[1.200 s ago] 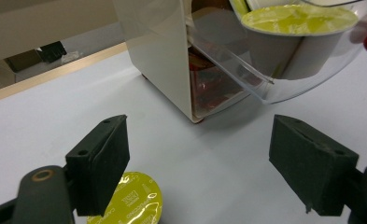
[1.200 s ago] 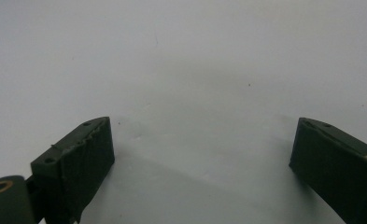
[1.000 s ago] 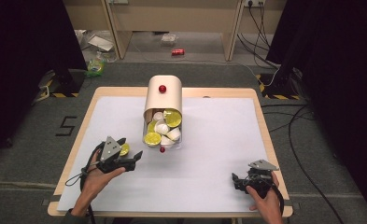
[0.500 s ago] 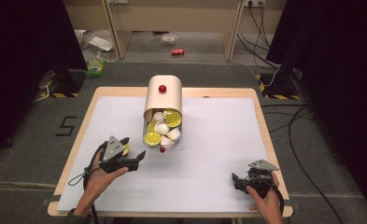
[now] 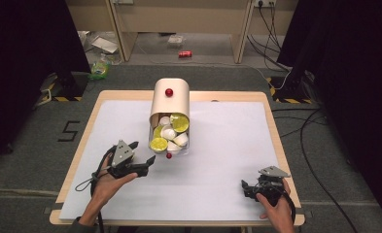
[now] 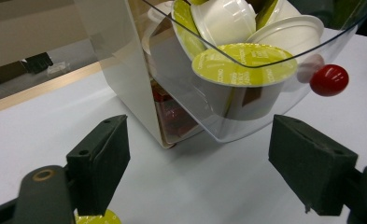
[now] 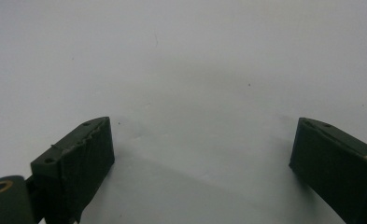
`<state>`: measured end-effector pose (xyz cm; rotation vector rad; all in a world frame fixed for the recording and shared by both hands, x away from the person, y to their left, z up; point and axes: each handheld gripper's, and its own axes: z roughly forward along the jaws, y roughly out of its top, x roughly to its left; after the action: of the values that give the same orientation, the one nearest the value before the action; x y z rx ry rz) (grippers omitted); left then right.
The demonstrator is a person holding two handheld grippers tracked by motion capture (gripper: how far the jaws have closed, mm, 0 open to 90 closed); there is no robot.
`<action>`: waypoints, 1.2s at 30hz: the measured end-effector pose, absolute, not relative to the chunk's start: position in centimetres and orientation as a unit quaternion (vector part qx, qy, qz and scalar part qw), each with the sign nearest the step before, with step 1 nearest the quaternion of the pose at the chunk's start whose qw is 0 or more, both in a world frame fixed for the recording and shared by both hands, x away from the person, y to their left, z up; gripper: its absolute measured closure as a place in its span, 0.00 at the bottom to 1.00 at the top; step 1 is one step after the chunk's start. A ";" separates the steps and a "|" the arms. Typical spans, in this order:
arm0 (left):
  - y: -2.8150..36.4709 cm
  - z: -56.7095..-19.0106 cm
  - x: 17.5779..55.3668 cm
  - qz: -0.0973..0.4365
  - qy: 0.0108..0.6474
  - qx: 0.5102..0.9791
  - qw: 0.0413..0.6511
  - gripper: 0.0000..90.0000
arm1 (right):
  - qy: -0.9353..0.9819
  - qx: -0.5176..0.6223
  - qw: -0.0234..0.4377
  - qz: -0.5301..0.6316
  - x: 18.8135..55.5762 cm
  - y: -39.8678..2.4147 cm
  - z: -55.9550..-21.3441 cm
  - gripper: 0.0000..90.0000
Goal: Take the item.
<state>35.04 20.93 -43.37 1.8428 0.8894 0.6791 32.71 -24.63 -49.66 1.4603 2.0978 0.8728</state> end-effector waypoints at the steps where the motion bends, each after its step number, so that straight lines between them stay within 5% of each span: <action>1: 20.9 -43.3 35.2 0.277 0.366 0.752 0.474 0.23 | 0.758 0.528 0.219 0.316 32.7 -24.6 -49.7 0.07; 36: 19.7 -42.8 36.1 0.285 0.371 0.740 0.484 0.16 | 0.758 0.528 0.219 0.315 32.7 -24.6 -49.7 0.07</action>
<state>36.07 19.69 -42.84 1.8015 0.9037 0.6935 32.71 -24.63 -49.66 1.4604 2.0977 0.8731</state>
